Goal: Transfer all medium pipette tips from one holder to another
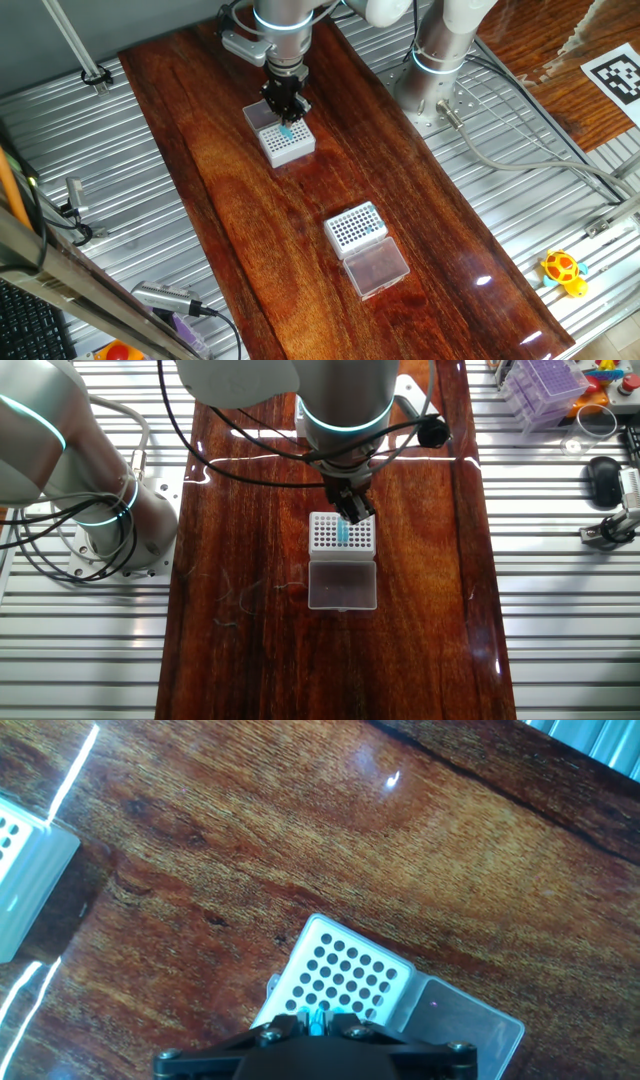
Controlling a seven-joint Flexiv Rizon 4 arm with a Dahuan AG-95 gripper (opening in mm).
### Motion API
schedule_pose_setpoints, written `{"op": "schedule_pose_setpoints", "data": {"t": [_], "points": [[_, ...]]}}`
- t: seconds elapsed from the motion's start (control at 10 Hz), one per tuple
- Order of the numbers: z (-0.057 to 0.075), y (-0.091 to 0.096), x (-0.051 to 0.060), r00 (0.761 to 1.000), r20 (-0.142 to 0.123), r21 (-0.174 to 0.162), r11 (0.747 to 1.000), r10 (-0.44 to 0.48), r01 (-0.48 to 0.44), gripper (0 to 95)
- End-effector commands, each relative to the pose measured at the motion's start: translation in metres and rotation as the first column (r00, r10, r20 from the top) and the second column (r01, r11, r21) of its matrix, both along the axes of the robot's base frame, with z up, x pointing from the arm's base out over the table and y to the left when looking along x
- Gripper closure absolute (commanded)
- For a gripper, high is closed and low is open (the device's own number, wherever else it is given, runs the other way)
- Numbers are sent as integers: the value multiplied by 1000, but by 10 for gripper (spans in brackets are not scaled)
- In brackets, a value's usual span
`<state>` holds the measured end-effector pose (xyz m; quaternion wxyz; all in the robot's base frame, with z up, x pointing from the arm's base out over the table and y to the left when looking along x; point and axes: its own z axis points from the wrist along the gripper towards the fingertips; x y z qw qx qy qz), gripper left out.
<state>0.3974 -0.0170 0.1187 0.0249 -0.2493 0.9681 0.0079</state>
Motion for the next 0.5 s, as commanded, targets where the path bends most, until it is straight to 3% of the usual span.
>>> {"op": "schedule_pose_setpoints", "data": {"t": [0.1,0.5], "points": [[0,0,0,1000,0,2,1000,0,0,950],[-3,2,1,1000,2,4,1000,-1,1,950]]}}
